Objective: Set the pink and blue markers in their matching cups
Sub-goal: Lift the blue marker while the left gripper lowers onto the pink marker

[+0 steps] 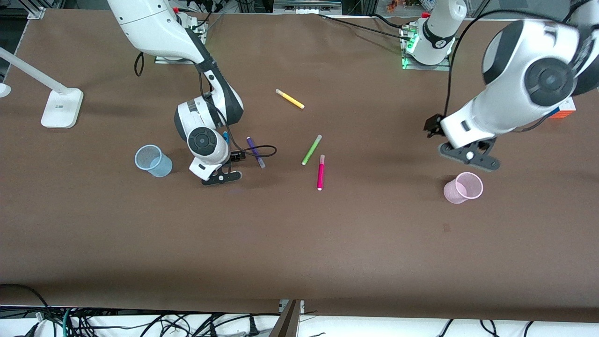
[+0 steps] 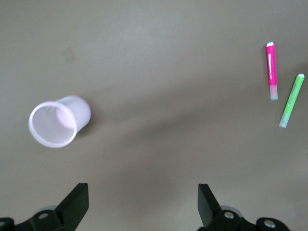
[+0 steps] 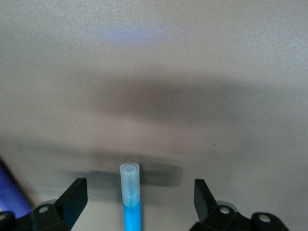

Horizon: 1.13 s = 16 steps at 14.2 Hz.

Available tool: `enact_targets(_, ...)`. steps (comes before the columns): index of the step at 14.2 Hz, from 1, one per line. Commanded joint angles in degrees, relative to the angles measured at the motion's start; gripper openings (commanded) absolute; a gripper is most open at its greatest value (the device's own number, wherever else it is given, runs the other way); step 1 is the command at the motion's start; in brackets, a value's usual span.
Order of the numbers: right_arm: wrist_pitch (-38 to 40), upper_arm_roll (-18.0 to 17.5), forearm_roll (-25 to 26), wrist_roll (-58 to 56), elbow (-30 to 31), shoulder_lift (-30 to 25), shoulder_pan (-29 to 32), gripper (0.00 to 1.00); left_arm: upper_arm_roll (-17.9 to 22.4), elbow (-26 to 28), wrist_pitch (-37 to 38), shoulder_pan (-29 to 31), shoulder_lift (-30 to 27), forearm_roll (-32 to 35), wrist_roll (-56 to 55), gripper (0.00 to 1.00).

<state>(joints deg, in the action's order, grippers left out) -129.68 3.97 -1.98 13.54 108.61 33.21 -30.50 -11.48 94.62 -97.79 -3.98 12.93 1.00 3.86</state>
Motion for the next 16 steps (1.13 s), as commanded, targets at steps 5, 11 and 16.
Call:
enact_targets(5, -1.36, -0.10, -0.65, 0.43, 2.58, -2.10, -0.17, 0.43, -2.50, -1.19, -11.35, -1.81, 8.85, -3.46, -1.30, 1.00)
enact_targets(11, -1.54, -0.10, -0.65, 0.44, 2.23, -2.19, -0.17, 0.00, -2.23, -1.11, -26.64, -9.63, 18.52, -2.58, -5.69, 1.00)
enact_targets(16, -1.01, 0.69, -0.65, -0.79, 0.21, -6.04, 0.18, 0.00, -1.97, -1.11, -33.60, -15.96, 24.42, 3.99, -14.28, 1.00)
